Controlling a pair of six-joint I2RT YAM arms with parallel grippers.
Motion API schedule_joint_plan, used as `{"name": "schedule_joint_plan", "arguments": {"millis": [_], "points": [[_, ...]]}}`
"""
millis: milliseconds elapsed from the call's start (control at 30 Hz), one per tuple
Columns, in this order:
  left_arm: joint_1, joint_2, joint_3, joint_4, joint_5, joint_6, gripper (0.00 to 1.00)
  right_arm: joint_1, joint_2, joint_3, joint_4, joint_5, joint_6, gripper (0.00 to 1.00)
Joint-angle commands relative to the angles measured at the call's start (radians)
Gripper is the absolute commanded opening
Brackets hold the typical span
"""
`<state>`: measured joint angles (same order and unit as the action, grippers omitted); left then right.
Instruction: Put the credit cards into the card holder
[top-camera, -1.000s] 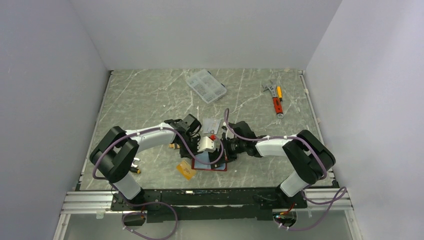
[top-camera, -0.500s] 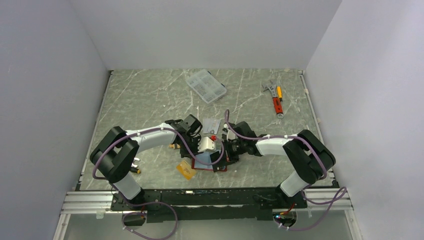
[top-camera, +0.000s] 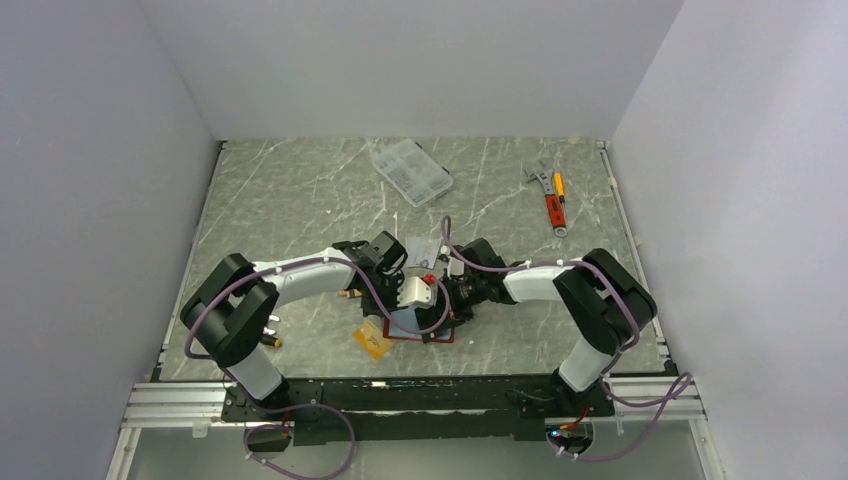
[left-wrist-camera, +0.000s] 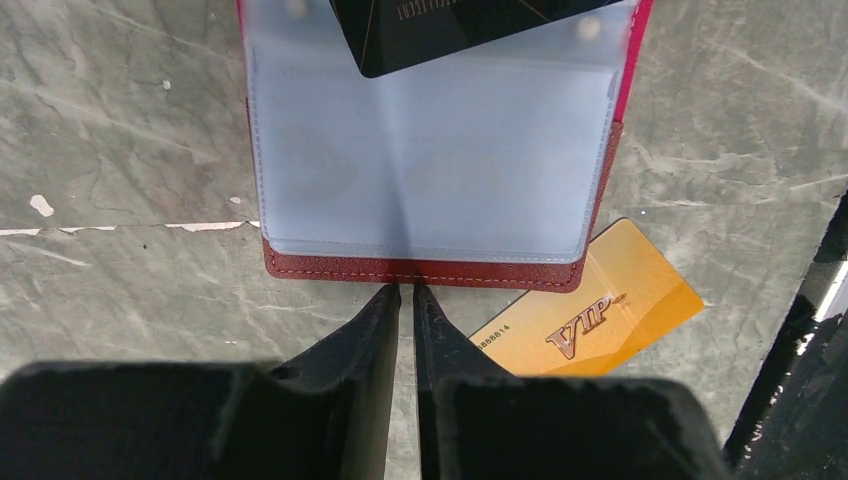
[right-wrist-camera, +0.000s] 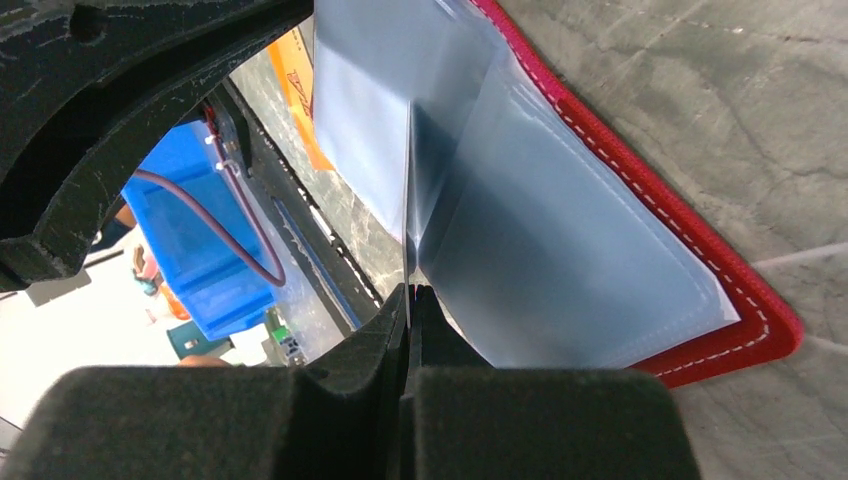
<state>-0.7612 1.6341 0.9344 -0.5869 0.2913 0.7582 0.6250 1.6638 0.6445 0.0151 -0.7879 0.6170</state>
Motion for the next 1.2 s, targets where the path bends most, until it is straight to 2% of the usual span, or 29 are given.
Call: {"name": "schedule_joint_plan", "arguments": {"millis": [0, 333, 500, 700, 1167], "points": [[-0.016, 0.029, 0.008, 0.056, -0.003, 0.022, 0.17, -0.012, 0.019, 0.034, -0.010, -0.028, -0.022, 0.00], [-0.038, 0.026, 0.002, 0.053, 0.014, 0.024, 0.16, -0.027, 0.056, 0.048, -0.010, -0.008, -0.007, 0.00], [-0.041, 0.025, -0.010, 0.057, 0.011, 0.028, 0.15, -0.044, -0.002, 0.023, -0.067, -0.010, -0.026, 0.00], [-0.040, 0.029, -0.006, 0.057, 0.007, 0.028, 0.14, -0.056, -0.048, -0.025, -0.040, -0.042, -0.008, 0.00], [-0.047, 0.034, 0.004, 0.047, 0.009, 0.026, 0.13, -0.054, 0.011, -0.016, 0.040, -0.097, 0.007, 0.00]]}}
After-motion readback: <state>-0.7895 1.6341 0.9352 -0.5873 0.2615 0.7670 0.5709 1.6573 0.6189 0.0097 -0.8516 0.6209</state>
